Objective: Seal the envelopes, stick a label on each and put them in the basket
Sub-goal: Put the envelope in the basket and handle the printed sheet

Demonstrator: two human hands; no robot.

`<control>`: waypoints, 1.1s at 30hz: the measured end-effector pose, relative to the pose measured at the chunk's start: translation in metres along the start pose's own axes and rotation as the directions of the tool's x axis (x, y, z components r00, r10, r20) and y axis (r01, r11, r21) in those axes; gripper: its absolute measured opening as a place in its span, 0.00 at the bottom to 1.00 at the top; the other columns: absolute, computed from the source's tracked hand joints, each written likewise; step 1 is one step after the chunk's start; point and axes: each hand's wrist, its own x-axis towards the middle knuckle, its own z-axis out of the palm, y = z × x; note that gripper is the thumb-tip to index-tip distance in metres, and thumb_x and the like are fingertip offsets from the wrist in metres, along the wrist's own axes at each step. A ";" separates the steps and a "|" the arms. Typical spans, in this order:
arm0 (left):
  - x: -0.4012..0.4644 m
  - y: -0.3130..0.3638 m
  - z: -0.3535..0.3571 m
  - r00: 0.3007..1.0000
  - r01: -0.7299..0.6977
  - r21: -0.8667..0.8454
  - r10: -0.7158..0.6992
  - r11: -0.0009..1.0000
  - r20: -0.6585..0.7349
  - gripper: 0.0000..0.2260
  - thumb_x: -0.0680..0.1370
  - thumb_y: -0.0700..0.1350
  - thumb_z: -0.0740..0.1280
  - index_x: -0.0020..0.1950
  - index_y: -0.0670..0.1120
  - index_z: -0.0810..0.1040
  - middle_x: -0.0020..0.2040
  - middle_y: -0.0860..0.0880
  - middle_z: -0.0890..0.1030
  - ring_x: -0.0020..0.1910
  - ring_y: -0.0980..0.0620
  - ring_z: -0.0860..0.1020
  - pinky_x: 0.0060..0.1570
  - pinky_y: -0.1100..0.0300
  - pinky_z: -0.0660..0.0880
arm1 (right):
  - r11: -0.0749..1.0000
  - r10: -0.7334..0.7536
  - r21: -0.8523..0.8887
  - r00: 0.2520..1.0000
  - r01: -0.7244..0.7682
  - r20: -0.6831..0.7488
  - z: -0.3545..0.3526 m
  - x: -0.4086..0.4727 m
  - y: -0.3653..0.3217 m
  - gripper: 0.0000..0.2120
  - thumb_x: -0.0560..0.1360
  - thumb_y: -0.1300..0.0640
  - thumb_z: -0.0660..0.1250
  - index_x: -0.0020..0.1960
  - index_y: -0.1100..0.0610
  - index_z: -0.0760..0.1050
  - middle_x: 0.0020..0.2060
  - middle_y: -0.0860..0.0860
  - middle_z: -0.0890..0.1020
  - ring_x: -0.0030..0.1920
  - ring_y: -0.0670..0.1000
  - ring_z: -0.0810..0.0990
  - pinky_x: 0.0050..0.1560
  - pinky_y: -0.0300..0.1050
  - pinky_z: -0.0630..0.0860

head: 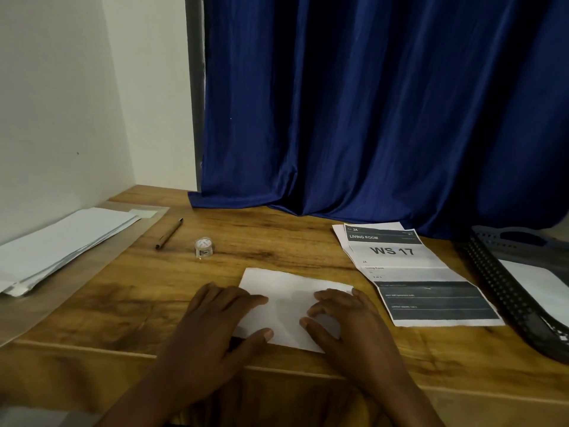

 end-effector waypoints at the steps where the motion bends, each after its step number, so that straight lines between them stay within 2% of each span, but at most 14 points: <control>1: 0.002 0.002 -0.001 1.000 0.003 -0.008 -0.003 1.000 -0.011 0.26 0.80 0.71 0.51 0.74 0.62 0.69 0.67 0.66 0.70 0.69 0.66 0.64 0.78 0.57 0.48 | 1.000 0.000 0.011 0.999 0.000 -0.051 -0.001 0.000 -0.001 0.22 0.75 0.31 0.56 0.56 0.41 0.81 0.64 0.37 0.79 0.65 0.36 0.73 0.77 0.47 0.59; 3: 0.009 0.008 -0.001 1.000 0.014 -0.017 -0.014 1.000 -0.020 0.25 0.82 0.68 0.49 0.76 0.62 0.66 0.72 0.65 0.67 0.74 0.65 0.61 0.79 0.55 0.46 | 0.999 0.025 0.045 0.992 -0.020 -0.121 -0.004 0.003 -0.008 0.20 0.77 0.35 0.58 0.59 0.41 0.81 0.64 0.39 0.80 0.65 0.39 0.75 0.74 0.49 0.66; 6: 0.030 0.016 0.004 0.998 0.010 0.061 -0.014 0.998 0.054 0.26 0.83 0.63 0.48 0.81 0.59 0.57 0.80 0.60 0.57 0.80 0.60 0.50 0.80 0.52 0.42 | 0.995 0.027 0.099 0.995 -0.017 -0.100 -0.005 0.012 -0.026 0.19 0.80 0.40 0.58 0.67 0.43 0.75 0.69 0.41 0.77 0.69 0.41 0.71 0.75 0.50 0.65; 8: 0.044 0.019 0.013 0.992 -0.021 0.116 0.006 0.993 0.128 0.28 0.84 0.58 0.50 0.83 0.55 0.49 0.83 0.57 0.48 0.81 0.57 0.42 0.79 0.50 0.39 | 0.995 -0.026 0.093 0.999 0.029 -0.033 -0.002 0.019 -0.038 0.21 0.82 0.44 0.55 0.73 0.47 0.70 0.73 0.44 0.72 0.73 0.43 0.66 0.76 0.50 0.60; 10: 0.052 0.019 0.023 0.973 -0.050 0.177 0.008 0.983 0.230 0.30 0.84 0.56 0.51 0.83 0.52 0.43 0.83 0.55 0.41 0.81 0.54 0.36 0.79 0.46 0.39 | 0.998 -0.036 0.046 0.992 0.030 0.119 0.005 0.023 -0.046 0.24 0.84 0.45 0.49 0.77 0.49 0.63 0.78 0.47 0.64 0.78 0.46 0.58 0.79 0.53 0.54; 13: 0.053 0.013 0.035 0.938 -0.052 0.251 -0.039 0.966 0.344 0.30 0.85 0.57 0.48 0.83 0.52 0.41 0.83 0.53 0.39 0.80 0.52 0.33 0.78 0.44 0.37 | 0.999 0.046 -0.009 0.950 -0.045 0.309 0.018 0.022 -0.045 0.27 0.85 0.42 0.44 0.82 0.48 0.53 0.82 0.50 0.52 0.81 0.49 0.46 0.80 0.53 0.43; 17: 0.050 0.009 0.039 0.935 -0.049 0.276 -0.053 0.960 0.350 0.29 0.85 0.58 0.46 0.83 0.51 0.41 0.83 0.53 0.39 0.80 0.55 0.34 0.78 0.47 0.36 | 0.998 0.054 -0.004 0.931 -0.056 0.360 0.021 0.020 -0.036 0.34 0.81 0.33 0.40 0.82 0.47 0.48 0.82 0.48 0.49 0.81 0.47 0.42 0.79 0.52 0.40; 21: 0.050 0.009 0.038 0.936 -0.026 0.278 -0.074 0.960 0.344 0.30 0.84 0.62 0.43 0.83 0.52 0.40 0.83 0.54 0.38 0.80 0.55 0.35 0.79 0.49 0.36 | 0.997 0.070 -0.058 0.926 -0.052 0.370 0.015 0.017 -0.017 0.49 0.68 0.22 0.30 0.82 0.46 0.45 0.82 0.46 0.45 0.81 0.48 0.40 0.80 0.54 0.41; 26: 0.039 -0.001 0.032 0.933 0.036 0.295 -0.137 0.955 0.331 0.36 0.79 0.69 0.37 0.82 0.53 0.38 0.82 0.55 0.36 0.79 0.56 0.33 0.77 0.54 0.33 | 0.986 0.148 -0.119 0.928 -0.114 0.342 0.007 0.013 0.008 0.51 0.66 0.20 0.31 0.82 0.45 0.42 0.82 0.46 0.44 0.81 0.50 0.42 0.80 0.53 0.42; 30: 0.033 0.003 0.024 0.931 0.068 0.252 -0.152 0.965 0.333 0.43 0.71 0.74 0.33 0.82 0.53 0.37 0.81 0.55 0.35 0.79 0.56 0.32 0.77 0.54 0.32 | 0.983 0.179 -0.090 0.940 -0.159 0.289 0.008 0.009 0.007 0.47 0.69 0.21 0.36 0.82 0.45 0.44 0.82 0.46 0.46 0.81 0.50 0.44 0.78 0.50 0.44; 33: 0.027 0.005 0.017 0.952 0.035 0.171 -0.085 0.985 0.294 0.44 0.72 0.78 0.36 0.82 0.55 0.37 0.80 0.58 0.32 0.77 0.60 0.29 0.78 0.52 0.33 | 0.988 0.153 -0.002 0.979 -0.154 0.133 0.000 -0.001 0.003 0.39 0.74 0.24 0.46 0.80 0.40 0.50 0.81 0.41 0.50 0.80 0.45 0.48 0.78 0.49 0.52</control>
